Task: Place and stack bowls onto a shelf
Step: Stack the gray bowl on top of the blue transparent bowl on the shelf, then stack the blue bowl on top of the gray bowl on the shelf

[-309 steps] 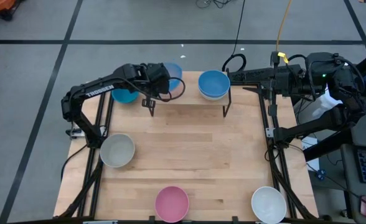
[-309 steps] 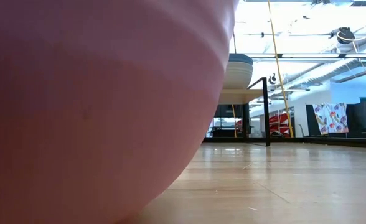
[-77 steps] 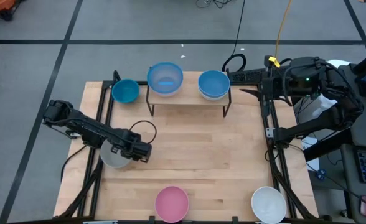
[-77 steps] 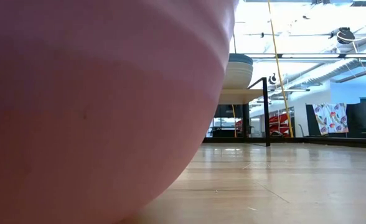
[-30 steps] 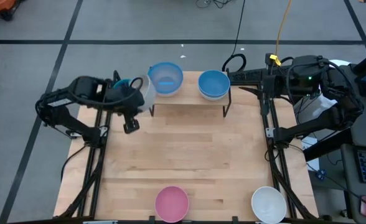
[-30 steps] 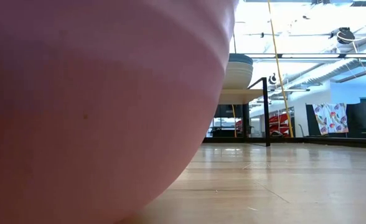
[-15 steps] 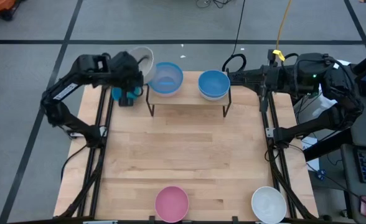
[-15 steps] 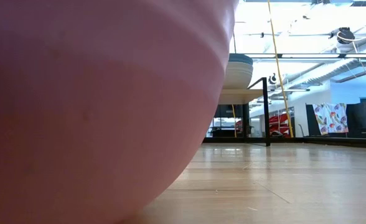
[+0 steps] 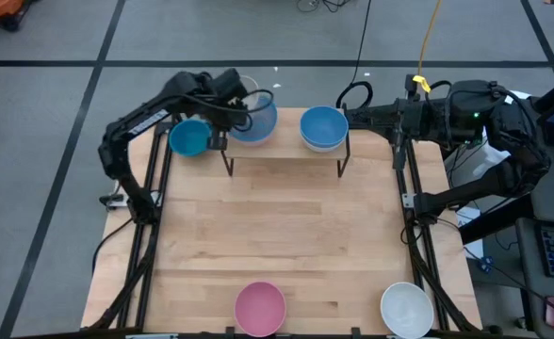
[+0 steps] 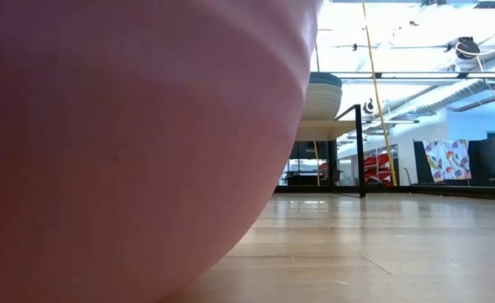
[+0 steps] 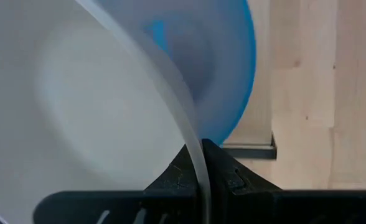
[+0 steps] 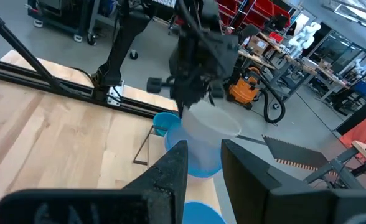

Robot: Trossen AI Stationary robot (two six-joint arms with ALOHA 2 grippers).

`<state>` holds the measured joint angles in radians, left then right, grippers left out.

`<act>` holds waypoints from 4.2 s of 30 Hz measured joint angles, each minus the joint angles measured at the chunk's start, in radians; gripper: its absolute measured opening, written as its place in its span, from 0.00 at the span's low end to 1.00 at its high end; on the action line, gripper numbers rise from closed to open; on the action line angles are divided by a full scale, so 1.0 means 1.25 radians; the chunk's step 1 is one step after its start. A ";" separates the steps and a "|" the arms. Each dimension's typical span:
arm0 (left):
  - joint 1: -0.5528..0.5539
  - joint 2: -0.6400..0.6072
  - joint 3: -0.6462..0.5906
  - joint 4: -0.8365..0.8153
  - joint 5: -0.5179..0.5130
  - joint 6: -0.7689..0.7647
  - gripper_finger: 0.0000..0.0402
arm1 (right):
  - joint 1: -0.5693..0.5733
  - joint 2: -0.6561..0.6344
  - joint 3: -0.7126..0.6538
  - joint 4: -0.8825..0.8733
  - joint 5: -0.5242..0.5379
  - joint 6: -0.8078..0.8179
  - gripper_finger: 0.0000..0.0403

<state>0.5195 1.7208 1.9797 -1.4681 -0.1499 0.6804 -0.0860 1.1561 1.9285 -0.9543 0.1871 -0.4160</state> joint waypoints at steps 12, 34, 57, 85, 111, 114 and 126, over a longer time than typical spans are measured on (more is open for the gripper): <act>-0.032 0.048 0.000 -0.001 0.039 -0.002 0.01 | 0.000 0.000 0.000 -0.001 0.000 -0.021 0.22; -0.041 0.048 0.000 0.018 -0.012 -0.133 0.23 | 0.000 0.000 0.000 -0.001 0.000 -0.035 0.22; -0.133 -0.016 0.005 -0.090 -0.198 -0.281 0.36 | 0.000 0.000 -0.001 -0.001 0.000 -0.033 0.22; 0.227 -0.061 -0.007 -0.082 -0.188 -0.888 0.36 | 0.000 0.008 -0.001 -0.001 0.000 -0.037 0.22; 0.368 -0.060 -0.323 -0.082 -0.006 -0.942 0.36 | 0.000 0.008 -0.001 -0.001 0.000 -0.062 0.22; 0.381 -0.061 -0.343 -0.082 -0.006 -1.026 0.36 | 0.000 0.008 -0.001 -0.001 0.000 -0.067 0.22; 0.388 -0.060 -0.445 -0.070 -0.023 -1.129 0.36 | 0.000 0.008 -0.001 -0.001 0.000 -0.099 0.22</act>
<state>1.0046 1.6453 1.4236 -1.5559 -0.1781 -0.7303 -0.0859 1.1656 1.9278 -0.9550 0.1871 -0.5402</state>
